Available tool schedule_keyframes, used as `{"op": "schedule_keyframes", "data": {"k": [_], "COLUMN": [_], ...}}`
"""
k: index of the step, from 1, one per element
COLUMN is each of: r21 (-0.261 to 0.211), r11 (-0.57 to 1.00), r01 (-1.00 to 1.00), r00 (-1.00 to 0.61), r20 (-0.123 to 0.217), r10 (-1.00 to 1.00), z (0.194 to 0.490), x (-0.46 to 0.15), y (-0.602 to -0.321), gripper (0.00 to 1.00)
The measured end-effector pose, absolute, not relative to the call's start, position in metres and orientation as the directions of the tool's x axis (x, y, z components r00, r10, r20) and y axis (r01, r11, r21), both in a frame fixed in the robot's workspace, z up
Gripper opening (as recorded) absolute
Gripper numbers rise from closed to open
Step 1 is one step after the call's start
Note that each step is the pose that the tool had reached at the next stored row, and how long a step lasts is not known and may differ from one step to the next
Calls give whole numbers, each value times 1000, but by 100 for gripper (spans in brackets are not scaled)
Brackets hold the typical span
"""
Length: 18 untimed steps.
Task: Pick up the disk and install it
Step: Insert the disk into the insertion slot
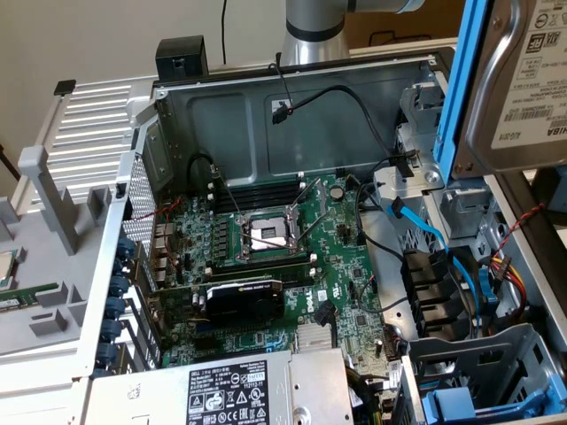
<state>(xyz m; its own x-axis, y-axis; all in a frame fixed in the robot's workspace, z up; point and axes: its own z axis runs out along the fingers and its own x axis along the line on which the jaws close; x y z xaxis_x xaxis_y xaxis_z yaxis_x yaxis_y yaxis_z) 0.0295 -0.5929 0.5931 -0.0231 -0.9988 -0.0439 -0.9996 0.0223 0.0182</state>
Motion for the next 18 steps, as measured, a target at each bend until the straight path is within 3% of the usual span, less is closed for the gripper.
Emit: {"op": "schedule_keyframes", "data": {"k": [18], "r21": [18], "r11": [40], "r01": [-999], "r00": [-41], "r20": [-43], "r10": [-998], "z": [566], "x": [26], "y": [-614], "gripper": [37]}}
